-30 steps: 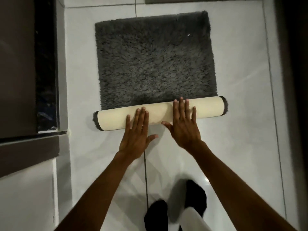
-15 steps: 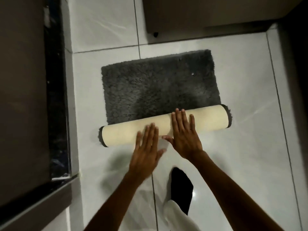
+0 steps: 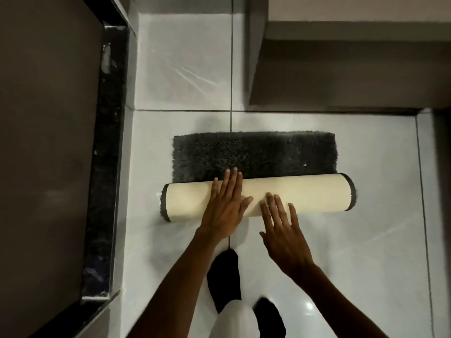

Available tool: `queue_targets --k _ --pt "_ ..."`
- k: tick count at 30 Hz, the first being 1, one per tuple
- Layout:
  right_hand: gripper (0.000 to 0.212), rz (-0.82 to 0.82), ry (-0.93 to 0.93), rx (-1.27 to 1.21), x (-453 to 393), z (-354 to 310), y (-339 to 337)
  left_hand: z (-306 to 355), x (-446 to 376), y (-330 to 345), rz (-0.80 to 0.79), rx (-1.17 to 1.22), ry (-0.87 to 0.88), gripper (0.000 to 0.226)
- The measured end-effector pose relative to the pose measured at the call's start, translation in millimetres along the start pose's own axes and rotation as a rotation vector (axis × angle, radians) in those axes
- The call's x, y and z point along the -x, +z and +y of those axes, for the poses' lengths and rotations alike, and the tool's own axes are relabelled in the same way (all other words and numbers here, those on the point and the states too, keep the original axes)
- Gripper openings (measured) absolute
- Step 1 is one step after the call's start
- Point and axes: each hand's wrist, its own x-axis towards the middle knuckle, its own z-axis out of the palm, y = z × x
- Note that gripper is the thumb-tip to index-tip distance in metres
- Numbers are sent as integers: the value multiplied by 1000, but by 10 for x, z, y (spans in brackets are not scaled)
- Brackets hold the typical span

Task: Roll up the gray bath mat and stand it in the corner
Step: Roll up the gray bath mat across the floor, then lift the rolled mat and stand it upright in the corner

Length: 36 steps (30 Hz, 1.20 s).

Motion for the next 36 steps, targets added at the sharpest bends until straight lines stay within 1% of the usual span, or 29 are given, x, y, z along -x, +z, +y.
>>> queue_targets --k 1,3,5,6,8,9,13,15,17,18,19,20,21,22,23,24,25,28,29,30,31,32,33,34,36 --pt "90 -26 2 28 -103 16 -70 -19 -15 -61 20 26 19 75" --pt "97 -58 -1 67 -272 41 -203 -61 65 -114 102 -19 89 68" --pt "98 -78 1 85 -437 75 -309 -94 219 -101 168 -80 145 64" --pt "97 -83 1 83 -546 99 -377 -114 269 -107 169 -99 153 63" --pt "98 -86 -2 61 -751 150 -483 -176 311 -90 130 -137 145 66" --pt "101 -91 -9 52 -845 174 -526 -214 283 -96 113 -157 136 68" --pt "130 -152 -20 26 -1276 295 -675 -314 -133 -267 94 -196 99 82" --pt "138 -160 -19 -5 -1515 357 -749 -355 -349 -343 114 -206 67 83" --pt "140 -184 -20 -14 -1740 430 -829 -389 -537 -419 152 -218 32 81" --pt "139 -192 -22 -23 -1840 473 -858 -405 -601 -439 200 -225 12 79" --pt "137 -193 -24 -39 -1914 504 -881 -406 -626 -448 282 -206 -21 75" --pt "135 -196 -23 -60 -1976 528 -906 -380 -625 -451 411 -161 -65 69" --pt "133 -208 -25 -80 -2036 552 -927 -325 -605 -436 582 -94 -140 60" --pt "131 -216 -27 -99 -2089 565 -945 -247 -567 -416 749 5 -257 53" --pt "130 -223 -30 -119 -2151 577 -961 -163 -543 -395 865 170 -404 48" --pt "128 -231 -32 -140 -2202 589 -980 -60 -532 -400 924 410 -554 48" --pt "127 -243 -35 -159 -2252 602 -1001 39 -554 -425 944 704 -694 51" --pt "122 -294 -33 -189 -2393 640 -1050 163 -742 -531 924 1646 -1097 66" --pt "120 -303 -34 -198 -2422 644 -1062 153 -803 -547 900 1884 -1192 74" --pt "118 -308 -39 -206 -2441 650 -1071 141 -851 -534 853 2060 -1235 82" --pt "116 -310 -45 -211 -2455 653 -1079 128 -869 -497 769 2179 -1230 91" --pt "114 -307 -53 -218 -2459 657 -1084 123 -860 -463 659 2262 -1171 100" --pt "112 -302 -62 -224 -2467 653 -1088 122 -843 -450 570 2323 -1077 108" --pt "110 -303 -64 -232 -2465 654 -1098 128 -835 -447 513 2362 -983 117" --pt "107 -314 -63 -246 -2464 651 -1126 106 -832 -449 479 2420 -855 136"
